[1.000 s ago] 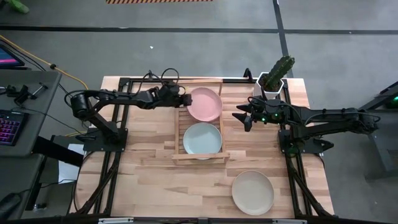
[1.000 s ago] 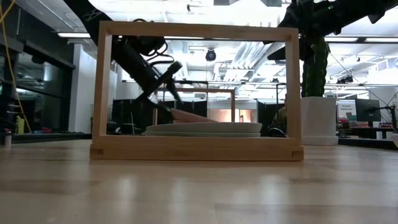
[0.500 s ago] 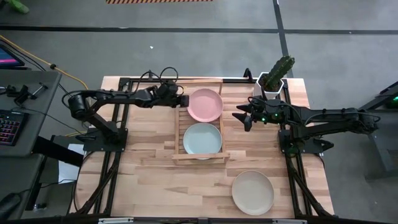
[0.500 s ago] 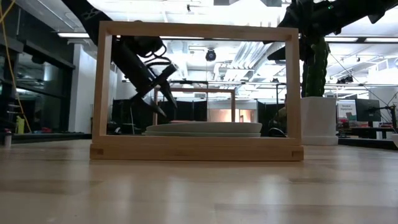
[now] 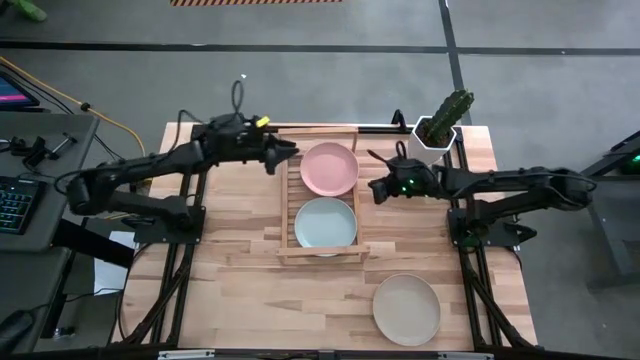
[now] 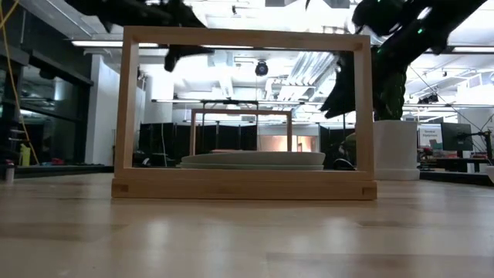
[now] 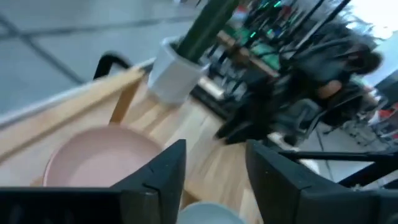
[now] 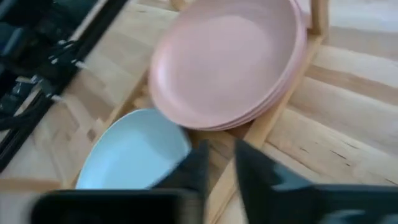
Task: Place and stack plates onto a shelf
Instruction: Adjust the stacked pink plate on the shelf
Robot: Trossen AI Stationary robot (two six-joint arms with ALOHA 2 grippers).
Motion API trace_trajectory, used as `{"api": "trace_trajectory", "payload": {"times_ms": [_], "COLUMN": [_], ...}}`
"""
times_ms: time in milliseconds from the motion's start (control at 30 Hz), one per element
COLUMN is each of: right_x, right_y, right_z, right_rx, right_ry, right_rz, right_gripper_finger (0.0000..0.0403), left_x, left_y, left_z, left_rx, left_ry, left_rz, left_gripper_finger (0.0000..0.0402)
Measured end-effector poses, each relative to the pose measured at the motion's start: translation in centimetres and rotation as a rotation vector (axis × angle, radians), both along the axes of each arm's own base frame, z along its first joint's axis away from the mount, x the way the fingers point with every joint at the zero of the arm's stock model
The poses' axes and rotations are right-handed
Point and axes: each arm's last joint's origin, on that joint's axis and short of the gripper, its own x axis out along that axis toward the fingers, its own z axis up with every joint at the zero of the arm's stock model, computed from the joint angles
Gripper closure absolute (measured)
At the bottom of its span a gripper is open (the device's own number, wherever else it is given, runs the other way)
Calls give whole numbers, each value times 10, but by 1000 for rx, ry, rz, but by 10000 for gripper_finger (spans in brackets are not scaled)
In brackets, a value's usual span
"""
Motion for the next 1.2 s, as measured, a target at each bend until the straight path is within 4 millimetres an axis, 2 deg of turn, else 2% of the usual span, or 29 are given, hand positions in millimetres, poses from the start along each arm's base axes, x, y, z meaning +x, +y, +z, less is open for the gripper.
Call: {"api": "trace_trajectory", "payload": {"times_ms": [67,133,233,267,467,700,967,1200], "right_x": [3,5,5,6,8,30,61,78], "right_y": [-7,-14,-25,-29,-48,-60,-78,-86], "right_z": [-6,-10,-18,-20,-44,-65,-65,-57], "right_rx": [25,40,69,70,125,180,108,67], "right_ry": [9,11,35,46,122,125,189,230], "right_rz": [-16,-40,-93,-106,-188,-221,-252,-205], "right_gripper_finger": [382,388,391,397,402,403,403,403], "left_x": [-8,-16,-29,-33,-50,-51,-51,-51], "left_y": [-8,-14,-21,-23,-30,-31,-31,-31], "left_z": [4,1,-15,-21,-50,-53,-52,-52], "left_rx": [45,66,42,24,-35,13,38,38], "left_ry": [-52,-100,-162,-190,-356,-376,-376,-376], "left_rz": [11,31,77,86,119,112,105,104], "left_gripper_finger": [273,308,376,388,400,401,401,401]}}
